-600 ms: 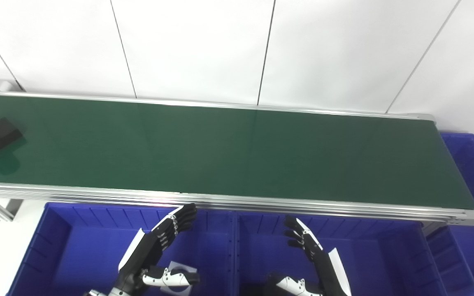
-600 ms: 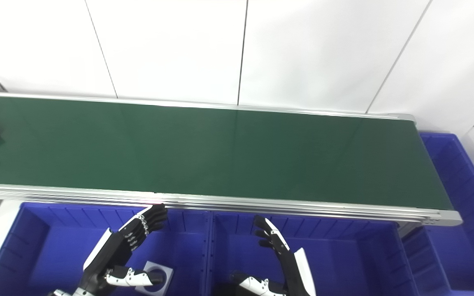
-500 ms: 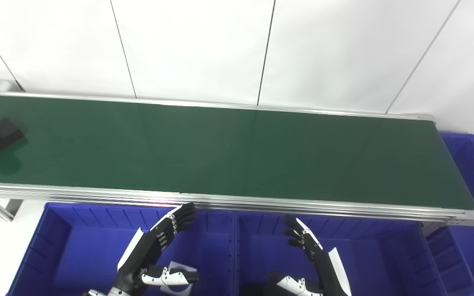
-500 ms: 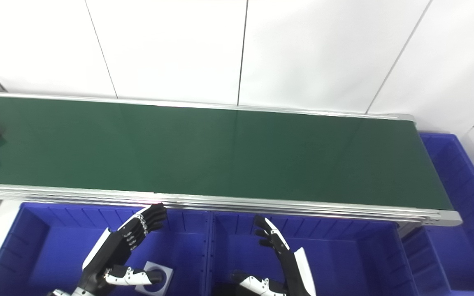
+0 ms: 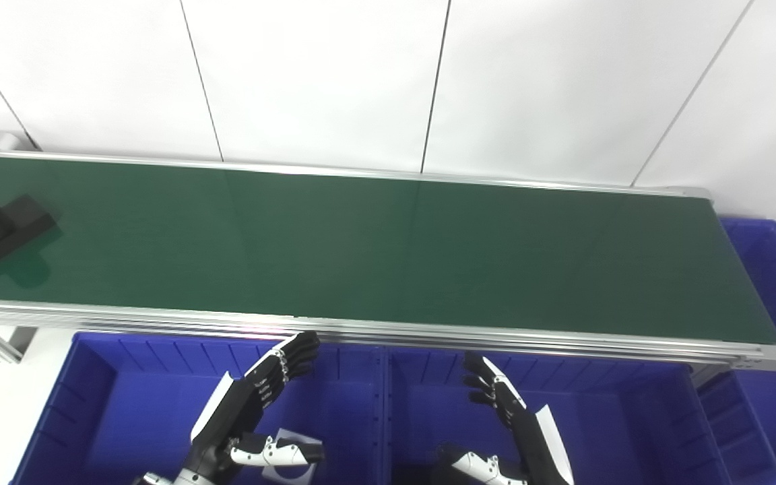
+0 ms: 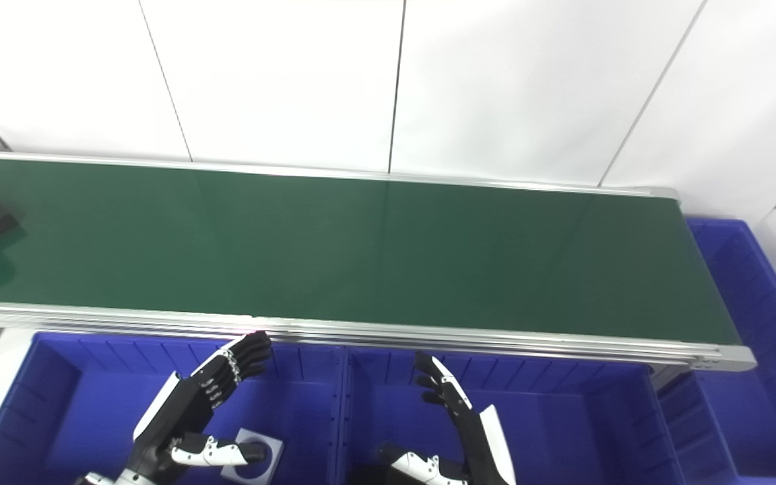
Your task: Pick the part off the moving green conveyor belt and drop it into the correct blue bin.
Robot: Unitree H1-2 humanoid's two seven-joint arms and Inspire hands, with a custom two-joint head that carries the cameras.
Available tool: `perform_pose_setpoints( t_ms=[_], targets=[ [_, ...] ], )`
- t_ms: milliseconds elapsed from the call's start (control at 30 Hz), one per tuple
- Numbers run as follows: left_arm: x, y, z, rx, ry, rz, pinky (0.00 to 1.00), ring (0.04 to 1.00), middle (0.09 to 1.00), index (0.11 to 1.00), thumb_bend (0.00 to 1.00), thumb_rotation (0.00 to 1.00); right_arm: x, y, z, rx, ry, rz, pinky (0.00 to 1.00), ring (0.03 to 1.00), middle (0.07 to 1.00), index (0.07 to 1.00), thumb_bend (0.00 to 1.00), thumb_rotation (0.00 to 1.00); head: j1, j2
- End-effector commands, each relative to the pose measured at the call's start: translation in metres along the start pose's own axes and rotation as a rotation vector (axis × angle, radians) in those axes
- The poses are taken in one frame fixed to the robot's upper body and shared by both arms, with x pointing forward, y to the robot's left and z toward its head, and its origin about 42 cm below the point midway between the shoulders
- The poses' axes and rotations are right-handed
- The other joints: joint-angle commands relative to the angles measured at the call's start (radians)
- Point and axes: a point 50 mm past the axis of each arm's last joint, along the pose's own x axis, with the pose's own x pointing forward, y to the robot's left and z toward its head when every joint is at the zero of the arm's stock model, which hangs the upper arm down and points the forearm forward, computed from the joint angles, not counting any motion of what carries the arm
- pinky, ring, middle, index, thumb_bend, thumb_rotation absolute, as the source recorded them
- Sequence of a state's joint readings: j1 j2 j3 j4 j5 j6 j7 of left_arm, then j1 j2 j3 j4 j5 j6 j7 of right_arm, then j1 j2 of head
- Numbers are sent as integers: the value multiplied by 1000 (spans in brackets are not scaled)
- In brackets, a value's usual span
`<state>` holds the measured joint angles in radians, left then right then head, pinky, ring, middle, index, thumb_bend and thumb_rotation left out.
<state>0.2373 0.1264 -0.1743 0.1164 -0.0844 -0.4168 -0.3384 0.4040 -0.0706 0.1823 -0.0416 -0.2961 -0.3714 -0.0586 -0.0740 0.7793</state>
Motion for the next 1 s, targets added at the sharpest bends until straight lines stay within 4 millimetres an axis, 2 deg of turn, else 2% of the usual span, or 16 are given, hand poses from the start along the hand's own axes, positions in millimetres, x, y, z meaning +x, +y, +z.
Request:
perform_pose_setpoints(
  t_ms=[0,33,67,100,133,167,200,233,333,500,567,767,967],
  targets=[
    [8,1,11,18,-53,-8,863,881,891,879,887,196,4,-4,8,3,-34,-17,771,834,880,894,783,558,21,-2],
    [9,-1,11,19,-52,-10,862,880,890,875,888,196,3,-6,7,0,-34,-17,777,842,887,899,777,556,73,-14],
    [10,-3,11,23,-52,-11,862,880,890,874,888,197,2,-8,7,-4,-35,-17,777,843,887,899,776,555,73,-14],
    [11,-7,10,25,-51,-12,859,879,890,873,888,206,1,-11,6,-7,-37,-22,776,843,887,900,772,553,150,-36],
    [12,-10,9,24,-49,-14,855,877,890,871,894,220,0,-13,5,-7,-41,-25,771,839,884,898,769,547,150,-36],
    [13,-13,8,19,-45,-15,852,879,892,870,902,230,0,-15,4,-10,-44,-30,766,836,884,899,764,542,210,-57],
    [14,-16,8,15,-41,-15,853,880,893,869,908,235,-1,-17,3,-12,-46,-33,761,832,882,898,763,539,210,-57],
    [15,-20,6,14,-39,-15,853,880,894,868,911,238,-1,-19,3,-8,-50,-35,758,829,881,897,762,537,260,-80],
    [20,-30,3,23,-31,-18,838,881,898,867,932,268,-2,-25,4,-7,-63,-39,761,827,876,899,715,490,293,-103],
    [23,-38,1,27,-20,-17,838,886,900,866,947,288,-3,-28,1,2,-58,-38,763,832,879,901,683,429,298,-124],
    [22,-39,-2,30,-19,-14,835,887,905,865,948,299,-4,-28,-2,5,-53,-38,759,826,872,893,685,401,270,-138],
    [21,-41,-9,31,-9,-11,846,890,907,870,944,295,-4,-29,-6,-10,-48,-45,741,806,849,872,724,411,245,-180],
    [20,-40,-11,35,-2,-9,850,892,904,869,946,314,-4,-29,-4,-26,-59,-51,737,803,847,864,734,414,240,-195]
  ],
)
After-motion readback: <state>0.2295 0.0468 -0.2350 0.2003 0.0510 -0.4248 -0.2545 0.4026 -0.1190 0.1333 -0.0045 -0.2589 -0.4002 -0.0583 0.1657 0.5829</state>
